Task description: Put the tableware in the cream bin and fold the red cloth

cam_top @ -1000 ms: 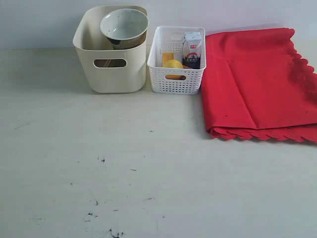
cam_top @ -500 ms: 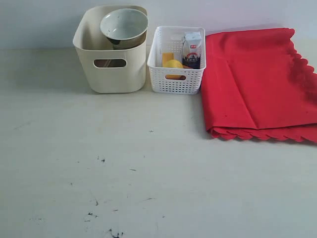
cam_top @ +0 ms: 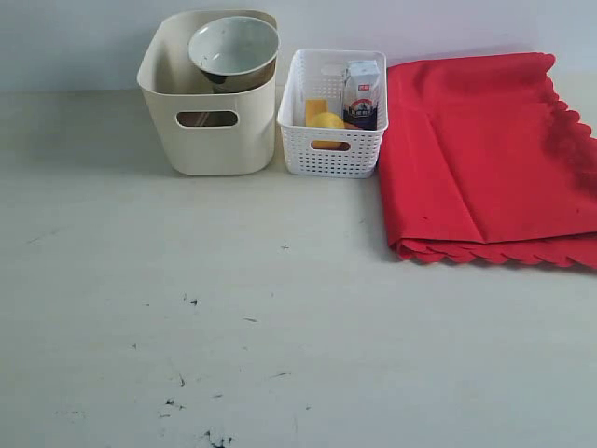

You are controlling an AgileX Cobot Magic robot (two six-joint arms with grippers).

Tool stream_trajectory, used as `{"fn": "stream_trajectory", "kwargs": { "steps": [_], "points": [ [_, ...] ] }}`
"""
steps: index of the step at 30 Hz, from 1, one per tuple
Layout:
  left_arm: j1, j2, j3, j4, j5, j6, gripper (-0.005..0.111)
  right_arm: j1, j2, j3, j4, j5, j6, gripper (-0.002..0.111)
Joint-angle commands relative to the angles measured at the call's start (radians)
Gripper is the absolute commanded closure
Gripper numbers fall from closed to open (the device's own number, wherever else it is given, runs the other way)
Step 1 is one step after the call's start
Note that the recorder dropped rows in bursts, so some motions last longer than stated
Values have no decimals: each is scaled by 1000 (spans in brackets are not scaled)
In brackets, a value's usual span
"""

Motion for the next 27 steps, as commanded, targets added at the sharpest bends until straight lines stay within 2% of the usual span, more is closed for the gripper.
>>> {"fn": "stream_trajectory", "kwargs": {
  "steps": [1,8,11,18,27],
  "points": [
    [1,-4,9,-1,-4,3,107,1,-4,5,4,1,-1,108],
    [5,-42,66,-1,-6,-2,107,1,-4,5,6,1,-1,108],
    [41,-83,127,-1,-68,-22,107,1,-4,5,6,1,-1,108],
    [183,-191,308,-1,-257,-55,107,1,-4,5,6,1,-1,108],
    [383,-336,440,-1,-279,-109,107,1,-4,5,6,1,-1,108]
  ]
}}
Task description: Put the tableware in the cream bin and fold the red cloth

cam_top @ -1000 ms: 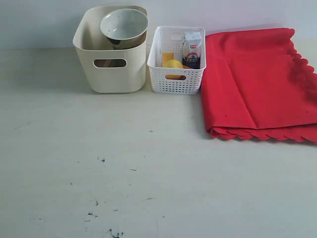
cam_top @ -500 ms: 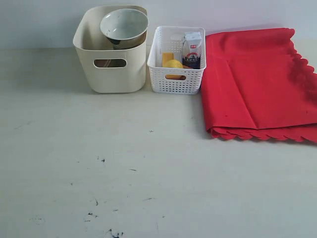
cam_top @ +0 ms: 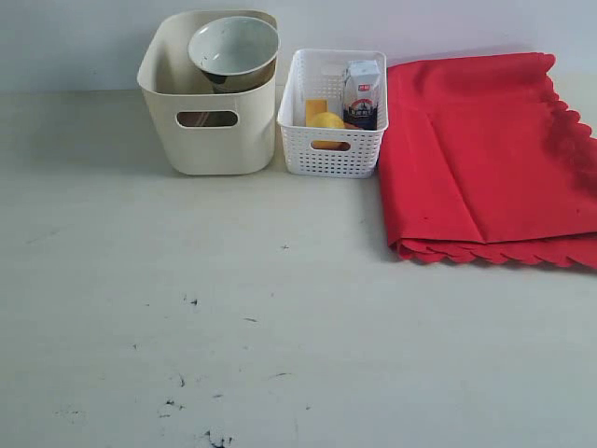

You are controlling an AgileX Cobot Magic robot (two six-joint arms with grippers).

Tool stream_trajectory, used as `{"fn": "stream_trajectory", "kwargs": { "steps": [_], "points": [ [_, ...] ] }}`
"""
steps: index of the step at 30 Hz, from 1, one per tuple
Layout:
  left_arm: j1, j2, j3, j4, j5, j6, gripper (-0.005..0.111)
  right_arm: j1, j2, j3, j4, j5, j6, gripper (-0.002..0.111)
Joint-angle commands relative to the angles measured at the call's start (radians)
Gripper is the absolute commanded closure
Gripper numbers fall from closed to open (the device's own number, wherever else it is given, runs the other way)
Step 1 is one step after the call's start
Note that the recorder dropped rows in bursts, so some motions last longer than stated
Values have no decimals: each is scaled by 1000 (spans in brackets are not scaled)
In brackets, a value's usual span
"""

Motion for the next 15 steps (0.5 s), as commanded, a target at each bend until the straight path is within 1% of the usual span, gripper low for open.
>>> {"fn": "stream_trajectory", "kwargs": {
  "steps": [1,6,9,11,12,15],
  "points": [
    [114,-75,54,-1,-14,-25,107,1,-4,5,3,-1,-3,108],
    [260,-97,99,-1,-7,-55,107,1,-4,5,3,-1,-3,108],
    [334,-97,121,-1,-5,-71,107,1,-4,5,3,-1,-3,108],
    [366,-97,121,-1,-3,-71,107,1,-4,5,3,-1,-3,108],
    [375,-97,121,1,25,-71,107,1,-4,5,3,-1,-3,108],
    [379,-97,121,34,100,-73,107,1,-4,5,3,-1,-3,108]
  ]
}}
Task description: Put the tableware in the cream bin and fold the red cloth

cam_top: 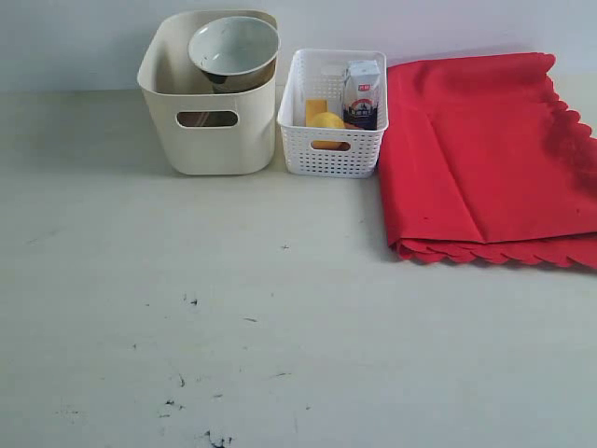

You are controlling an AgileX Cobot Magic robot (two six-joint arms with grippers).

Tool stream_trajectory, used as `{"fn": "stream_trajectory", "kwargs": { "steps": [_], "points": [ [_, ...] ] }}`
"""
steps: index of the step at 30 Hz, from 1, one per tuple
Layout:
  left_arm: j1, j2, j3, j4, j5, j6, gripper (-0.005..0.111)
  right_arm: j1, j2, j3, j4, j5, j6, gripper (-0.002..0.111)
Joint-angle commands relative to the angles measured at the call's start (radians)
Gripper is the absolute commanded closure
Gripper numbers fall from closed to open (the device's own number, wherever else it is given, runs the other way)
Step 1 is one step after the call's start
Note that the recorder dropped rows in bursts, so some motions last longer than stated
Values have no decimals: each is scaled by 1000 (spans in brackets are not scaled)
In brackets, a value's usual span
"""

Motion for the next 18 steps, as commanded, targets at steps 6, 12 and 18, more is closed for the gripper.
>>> {"fn": "stream_trajectory", "kwargs": {
  "steps": [6,12,18],
  "points": [
    [12,-6,3,48,181,-16,107,1,-4,5,3,-3,-3,108],
    [1,-6,3,48,239,-21,107,1,-4,5,3,-3,-3,108],
    [-9,-6,3,48,243,-21,107,1,-4,5,3,-3,-3,108]
  ]
}}
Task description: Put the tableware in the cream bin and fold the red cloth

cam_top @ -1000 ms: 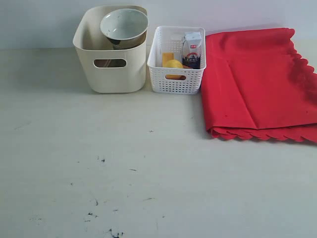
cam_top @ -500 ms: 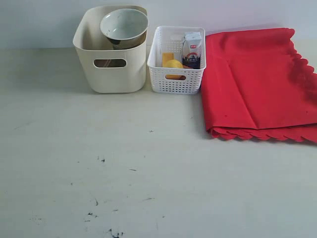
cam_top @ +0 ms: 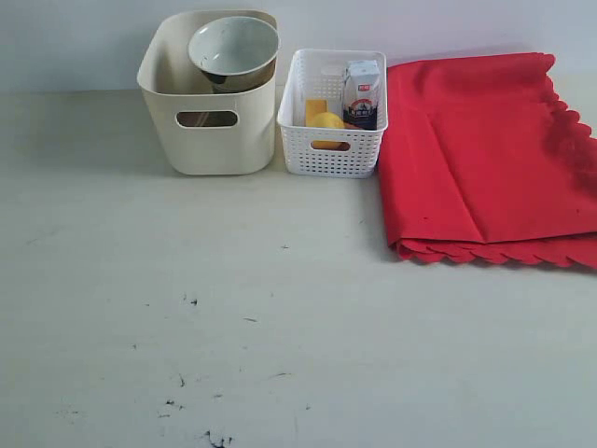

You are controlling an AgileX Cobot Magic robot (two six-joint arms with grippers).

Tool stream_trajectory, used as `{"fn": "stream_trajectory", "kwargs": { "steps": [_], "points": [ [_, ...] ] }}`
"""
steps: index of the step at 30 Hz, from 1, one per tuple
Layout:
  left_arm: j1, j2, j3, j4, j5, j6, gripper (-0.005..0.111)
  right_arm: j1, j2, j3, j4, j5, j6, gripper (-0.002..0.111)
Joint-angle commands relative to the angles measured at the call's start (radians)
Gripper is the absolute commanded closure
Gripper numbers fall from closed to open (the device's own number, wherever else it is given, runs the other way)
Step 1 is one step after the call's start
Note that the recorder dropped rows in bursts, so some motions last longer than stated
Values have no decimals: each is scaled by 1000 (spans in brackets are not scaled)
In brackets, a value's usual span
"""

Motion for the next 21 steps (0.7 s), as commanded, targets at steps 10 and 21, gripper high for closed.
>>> {"fn": "stream_trajectory", "kwargs": {
  "steps": [10,21],
  "points": [
    [-7,-6,3,7,3,-1,107,1,-4,5,3,-3,-3,108],
    [-7,-6,3,7,5,-1,107,1,-4,5,3,-3,-3,108]
  ]
}}
